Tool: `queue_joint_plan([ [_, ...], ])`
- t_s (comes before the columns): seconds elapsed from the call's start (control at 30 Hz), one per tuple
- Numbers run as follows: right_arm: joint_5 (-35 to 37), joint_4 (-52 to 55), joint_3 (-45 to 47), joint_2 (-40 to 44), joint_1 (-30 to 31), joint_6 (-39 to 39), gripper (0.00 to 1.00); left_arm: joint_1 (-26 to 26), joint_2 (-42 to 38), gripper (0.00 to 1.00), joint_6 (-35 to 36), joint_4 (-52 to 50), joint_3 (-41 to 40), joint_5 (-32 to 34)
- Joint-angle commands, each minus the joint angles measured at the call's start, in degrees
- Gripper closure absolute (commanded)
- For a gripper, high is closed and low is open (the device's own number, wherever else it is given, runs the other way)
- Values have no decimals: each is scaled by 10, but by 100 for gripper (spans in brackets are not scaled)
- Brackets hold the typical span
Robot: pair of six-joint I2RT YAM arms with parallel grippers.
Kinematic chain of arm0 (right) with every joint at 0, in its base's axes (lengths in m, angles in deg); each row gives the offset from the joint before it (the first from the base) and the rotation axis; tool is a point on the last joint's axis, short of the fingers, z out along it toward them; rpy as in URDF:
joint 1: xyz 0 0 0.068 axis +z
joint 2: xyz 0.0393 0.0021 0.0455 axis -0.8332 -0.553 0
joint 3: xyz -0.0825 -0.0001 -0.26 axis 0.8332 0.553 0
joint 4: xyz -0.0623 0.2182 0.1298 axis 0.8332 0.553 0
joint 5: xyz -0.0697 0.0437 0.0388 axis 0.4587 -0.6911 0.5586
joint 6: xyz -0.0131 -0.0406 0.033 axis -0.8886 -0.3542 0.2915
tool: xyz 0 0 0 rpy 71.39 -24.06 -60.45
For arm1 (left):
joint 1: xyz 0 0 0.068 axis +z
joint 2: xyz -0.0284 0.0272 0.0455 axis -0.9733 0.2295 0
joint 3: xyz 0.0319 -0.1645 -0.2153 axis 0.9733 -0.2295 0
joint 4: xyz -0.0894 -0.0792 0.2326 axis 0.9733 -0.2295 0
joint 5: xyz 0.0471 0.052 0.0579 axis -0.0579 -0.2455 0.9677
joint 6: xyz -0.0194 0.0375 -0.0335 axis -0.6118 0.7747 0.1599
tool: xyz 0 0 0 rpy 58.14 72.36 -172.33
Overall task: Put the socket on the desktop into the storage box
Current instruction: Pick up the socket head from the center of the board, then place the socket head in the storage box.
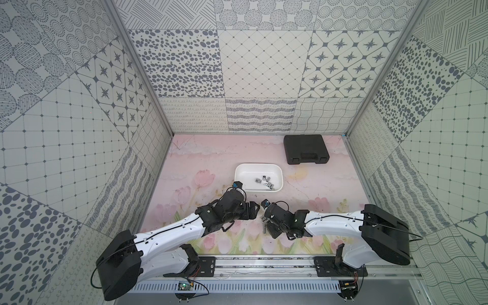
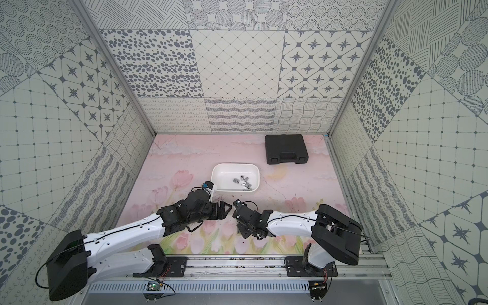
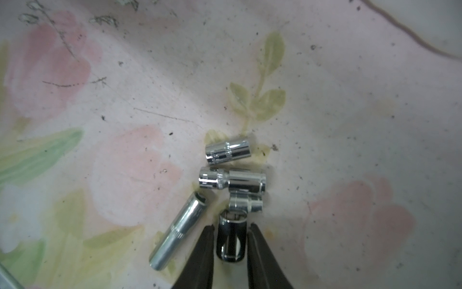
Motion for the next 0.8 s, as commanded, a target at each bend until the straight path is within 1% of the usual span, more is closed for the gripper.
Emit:
queue_joint_plan([
  [0.0, 4, -2, -15, -12, 2, 6, 79, -4, -2, 14, 4, 3, 3, 11],
  [0.17, 0, 1, -15, -7, 2, 4, 81, -5, -3, 14, 4, 2, 3, 12],
  [0.27, -3, 4, -10, 10, 4, 1, 84, -4, -4, 14, 4, 2, 3, 12],
  [0.37, -3, 1, 3, 47, 7, -4, 84, -5, -7, 14, 5, 0, 2, 16],
  [0.5, -1, -10, 26, 124, 6, -9, 85, -4, -8, 14, 6, 0, 1, 20],
  [0.57, 9, -9, 29, 161, 6, -11, 85, -5, -8, 14, 7, 0, 2, 22],
  [0.67, 55, 2, 14, 207, 1, -20, 85, -4, -7, 14, 6, 1, 2, 22],
  [0.77, 69, 18, -26, 206, -38, -23, 86, -5, -6, 14, 5, 1, 1, 20],
])
